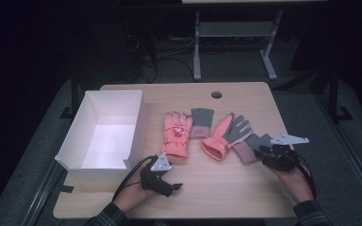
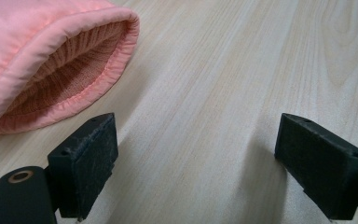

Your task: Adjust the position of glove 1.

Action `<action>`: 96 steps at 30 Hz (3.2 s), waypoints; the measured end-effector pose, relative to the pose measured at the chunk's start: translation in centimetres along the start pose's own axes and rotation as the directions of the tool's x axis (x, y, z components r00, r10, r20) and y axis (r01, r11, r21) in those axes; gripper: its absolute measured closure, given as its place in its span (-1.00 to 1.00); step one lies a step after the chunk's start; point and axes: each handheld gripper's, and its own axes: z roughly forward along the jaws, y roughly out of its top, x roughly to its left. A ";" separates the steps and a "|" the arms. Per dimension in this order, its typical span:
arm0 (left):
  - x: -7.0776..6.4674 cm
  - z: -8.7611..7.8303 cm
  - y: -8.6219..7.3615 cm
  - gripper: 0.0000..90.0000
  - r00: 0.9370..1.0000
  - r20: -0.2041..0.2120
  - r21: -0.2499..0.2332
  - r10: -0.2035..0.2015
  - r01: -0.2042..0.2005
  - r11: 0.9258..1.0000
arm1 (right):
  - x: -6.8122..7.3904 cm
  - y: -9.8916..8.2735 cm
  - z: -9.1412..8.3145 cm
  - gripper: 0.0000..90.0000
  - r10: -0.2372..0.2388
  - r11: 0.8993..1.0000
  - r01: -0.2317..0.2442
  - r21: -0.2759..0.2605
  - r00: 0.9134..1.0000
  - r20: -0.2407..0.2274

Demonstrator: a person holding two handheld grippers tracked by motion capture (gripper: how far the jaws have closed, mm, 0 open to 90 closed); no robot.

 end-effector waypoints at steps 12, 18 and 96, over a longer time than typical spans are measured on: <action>0.0 0.0 0.0 -0.72 1.000 0.001 0.004 0.000 0.000 1.000 | -1.6 0.4 3.3 0.40 0.024 0.999 -0.025 0.037 0.999 0.031; 0.0 0.0 0.0 -0.72 1.000 0.001 0.004 0.000 0.000 1.000 | -1.9 -0.2 4.6 0.47 0.029 0.998 -0.031 0.054 0.998 0.047; 0.0 0.0 0.0 -0.72 1.000 -0.001 -0.002 0.000 0.000 1.000 | 9.6 -0.7 1.1 0.87 -0.092 0.992 0.116 0.058 0.942 -0.324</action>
